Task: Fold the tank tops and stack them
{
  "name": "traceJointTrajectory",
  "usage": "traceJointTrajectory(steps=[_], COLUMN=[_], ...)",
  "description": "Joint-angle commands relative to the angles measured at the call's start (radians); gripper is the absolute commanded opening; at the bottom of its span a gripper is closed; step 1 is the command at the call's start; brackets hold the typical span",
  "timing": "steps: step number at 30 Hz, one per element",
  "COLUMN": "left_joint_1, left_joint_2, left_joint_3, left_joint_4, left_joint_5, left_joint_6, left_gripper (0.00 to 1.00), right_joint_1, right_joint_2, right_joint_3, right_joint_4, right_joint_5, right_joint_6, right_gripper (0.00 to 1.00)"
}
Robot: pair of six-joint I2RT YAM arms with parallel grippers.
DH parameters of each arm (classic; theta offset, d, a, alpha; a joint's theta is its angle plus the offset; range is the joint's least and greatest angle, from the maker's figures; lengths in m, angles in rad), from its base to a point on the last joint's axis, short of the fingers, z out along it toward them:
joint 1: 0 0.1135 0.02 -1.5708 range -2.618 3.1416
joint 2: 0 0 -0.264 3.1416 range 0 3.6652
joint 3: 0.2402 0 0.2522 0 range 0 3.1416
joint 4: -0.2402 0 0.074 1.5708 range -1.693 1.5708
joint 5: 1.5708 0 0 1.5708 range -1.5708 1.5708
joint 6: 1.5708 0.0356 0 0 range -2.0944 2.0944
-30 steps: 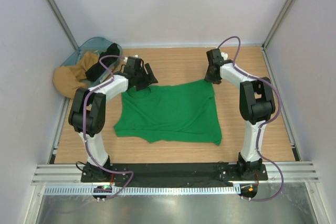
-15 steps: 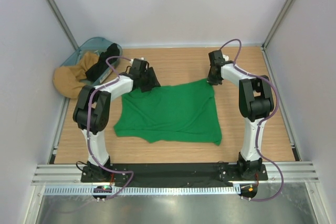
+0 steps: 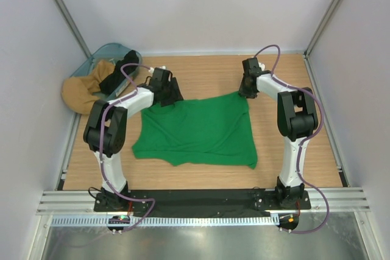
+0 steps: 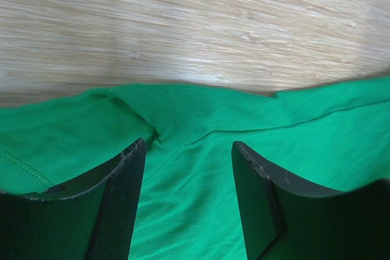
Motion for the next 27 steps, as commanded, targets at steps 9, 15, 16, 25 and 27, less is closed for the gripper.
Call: traceJointTrajectory(steps=[9,15,16,25,27], left_joint_1=[-0.017,-0.026,-0.026,-0.032,-0.037], left_joint_2=[-0.039,-0.019,-0.019,-0.025,-0.011], left_joint_3=[0.027,0.043,0.045,0.068,0.076], left_joint_4=[-0.03,-0.049,-0.05,-0.081,-0.09], left_joint_5=[-0.056,-0.074,-0.076,-0.105,-0.109], left_joint_6=[0.031,0.036,0.036,0.053,0.053], left_gripper=[0.59,0.55,0.54,0.35,0.37], right_joint_1=[0.002,0.002,0.0,0.0,0.002], right_joint_2=[-0.008,-0.008,-0.011,-0.098,-0.103], right_joint_3=[0.028,0.039,0.037,-0.015,-0.021], right_joint_4=[0.035,0.026,0.023,0.051,0.054], right_joint_5=[-0.037,-0.03,-0.026,0.016,0.016], right_joint_6=[-0.005,-0.007,-0.007,-0.008,-0.011], right_gripper=[0.31,0.04,0.01,0.01,0.01])
